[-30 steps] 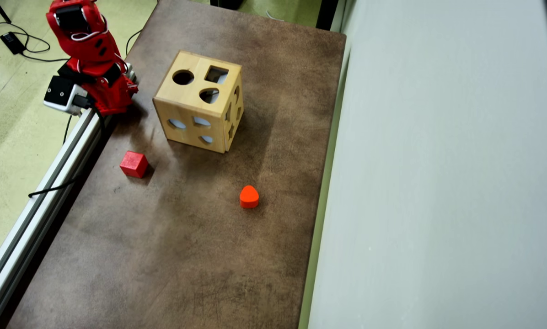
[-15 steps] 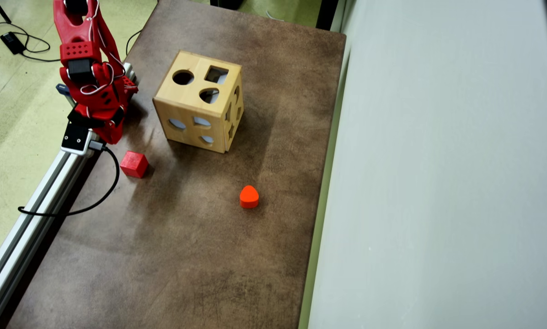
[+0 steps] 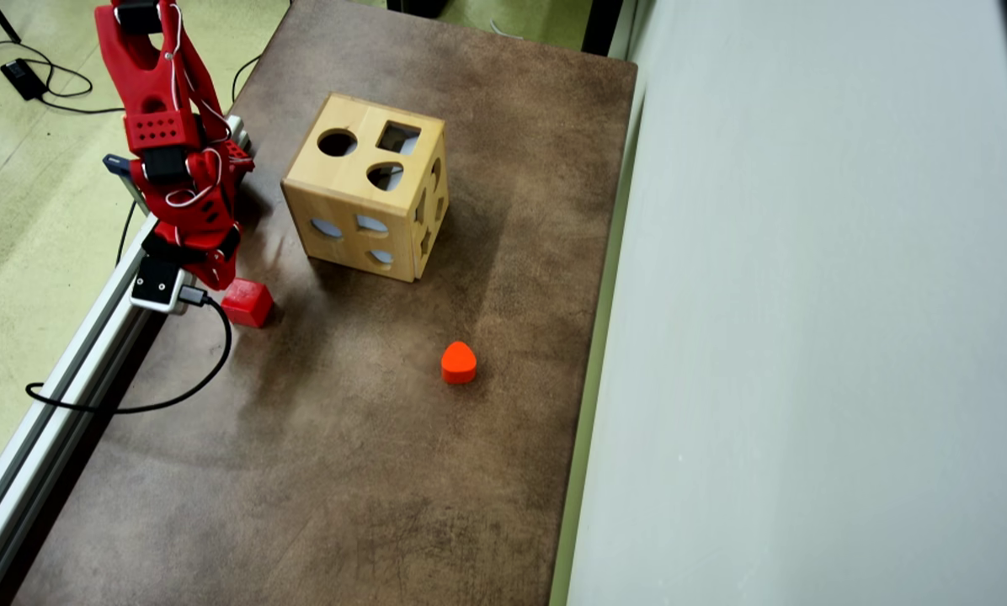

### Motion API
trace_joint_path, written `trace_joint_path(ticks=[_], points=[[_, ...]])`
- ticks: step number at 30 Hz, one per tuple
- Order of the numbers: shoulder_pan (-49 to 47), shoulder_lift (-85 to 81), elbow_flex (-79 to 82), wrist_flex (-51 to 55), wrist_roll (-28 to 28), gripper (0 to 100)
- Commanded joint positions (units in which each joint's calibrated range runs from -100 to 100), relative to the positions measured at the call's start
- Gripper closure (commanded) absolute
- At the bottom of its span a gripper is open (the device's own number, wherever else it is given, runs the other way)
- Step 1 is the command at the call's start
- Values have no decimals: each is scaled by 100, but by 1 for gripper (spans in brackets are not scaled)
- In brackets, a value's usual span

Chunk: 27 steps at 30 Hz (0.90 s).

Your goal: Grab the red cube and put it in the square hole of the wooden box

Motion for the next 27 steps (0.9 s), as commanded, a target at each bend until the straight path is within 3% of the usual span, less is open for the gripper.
trace_joint_path(ticks=[1,27], points=[[-90,-17,-294,-78,-24,98],[-662,-102,-267,11,-376,98]])
